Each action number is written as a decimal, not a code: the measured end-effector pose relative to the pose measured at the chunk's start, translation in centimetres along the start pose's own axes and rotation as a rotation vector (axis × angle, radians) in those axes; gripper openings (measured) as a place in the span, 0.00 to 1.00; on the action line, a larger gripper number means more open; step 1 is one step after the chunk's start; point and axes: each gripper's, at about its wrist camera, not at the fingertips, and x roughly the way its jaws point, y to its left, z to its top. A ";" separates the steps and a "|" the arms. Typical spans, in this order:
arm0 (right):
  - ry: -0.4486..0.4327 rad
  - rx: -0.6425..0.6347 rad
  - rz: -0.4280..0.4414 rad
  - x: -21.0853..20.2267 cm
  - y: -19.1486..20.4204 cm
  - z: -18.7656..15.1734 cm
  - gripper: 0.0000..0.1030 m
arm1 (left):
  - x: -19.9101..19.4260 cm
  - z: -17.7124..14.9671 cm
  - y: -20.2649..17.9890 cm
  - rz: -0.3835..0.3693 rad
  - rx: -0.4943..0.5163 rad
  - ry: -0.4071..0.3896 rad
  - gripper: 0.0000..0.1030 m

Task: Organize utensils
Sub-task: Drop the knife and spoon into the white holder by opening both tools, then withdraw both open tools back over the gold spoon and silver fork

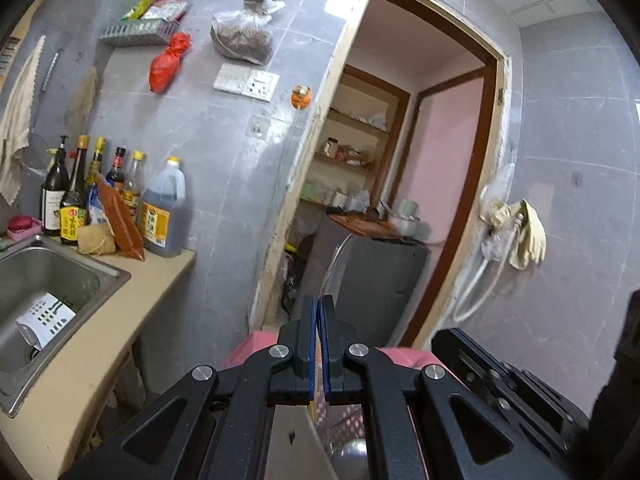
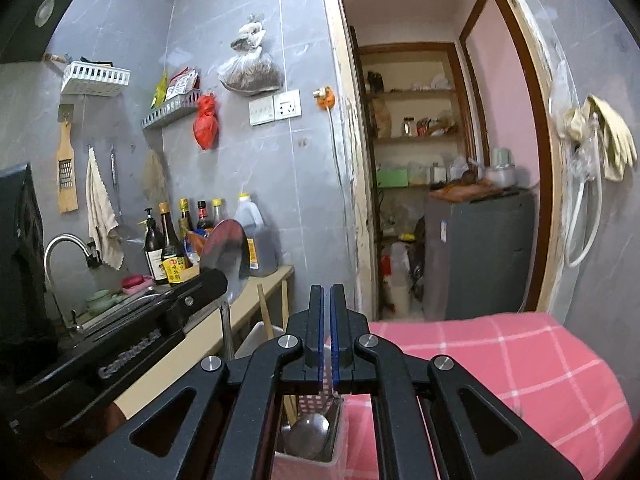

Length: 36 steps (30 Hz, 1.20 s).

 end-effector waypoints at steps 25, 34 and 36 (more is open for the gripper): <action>-0.104 0.040 -0.149 -6.1 -5.6 3.0 0.81 | -3.0 1.5 -2.0 -0.002 -0.006 0.021 0.66; -0.124 -0.062 -0.303 -8.9 -8.9 3.8 0.99 | -4.6 1.3 -5.9 0.085 0.059 -0.047 0.97; -0.114 -0.081 -0.347 -9.4 -9.9 3.8 0.99 | -4.7 0.8 -7.0 0.095 0.069 -0.056 0.99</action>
